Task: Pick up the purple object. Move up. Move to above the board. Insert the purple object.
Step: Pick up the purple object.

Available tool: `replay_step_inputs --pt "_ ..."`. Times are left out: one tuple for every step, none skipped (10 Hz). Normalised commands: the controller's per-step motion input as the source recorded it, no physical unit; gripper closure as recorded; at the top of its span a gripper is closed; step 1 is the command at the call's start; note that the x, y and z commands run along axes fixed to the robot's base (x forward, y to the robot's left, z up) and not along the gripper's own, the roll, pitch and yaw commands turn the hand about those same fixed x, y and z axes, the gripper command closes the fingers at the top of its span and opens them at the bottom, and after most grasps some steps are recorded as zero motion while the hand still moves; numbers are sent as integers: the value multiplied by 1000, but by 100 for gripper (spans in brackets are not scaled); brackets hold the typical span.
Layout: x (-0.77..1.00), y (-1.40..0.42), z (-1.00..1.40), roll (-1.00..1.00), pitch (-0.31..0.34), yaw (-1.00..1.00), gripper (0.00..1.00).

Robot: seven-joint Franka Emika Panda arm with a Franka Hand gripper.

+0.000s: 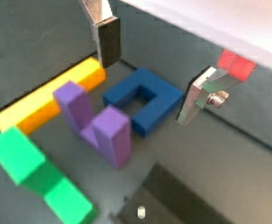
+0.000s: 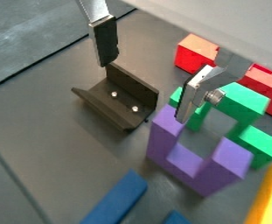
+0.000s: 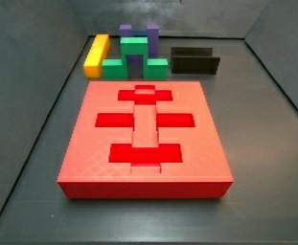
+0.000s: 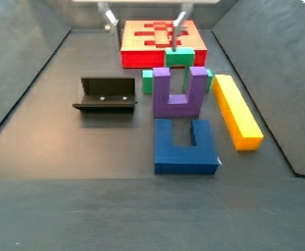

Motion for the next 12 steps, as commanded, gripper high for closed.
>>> replay_step_inputs --pt "26 -469 -406 120 0 343 0" --pt "0 -371 -406 107 0 403 0" --pt "-183 -191 -360 79 0 346 0" --pt "-303 0 -171 0 0 297 0" --pt "-357 0 -6 0 0 189 0" --pt "-237 0 -37 0 0 57 0" --pt "-94 0 -100 0 -41 31 0" --pt "0 31 -137 0 -54 0 0" --pt "71 86 -203 0 -37 0 0" --pt "20 120 -226 -9 -31 0 0" --pt "0 106 -263 -9 -34 0 0" --pt "-43 51 -226 0 -17 17 0"
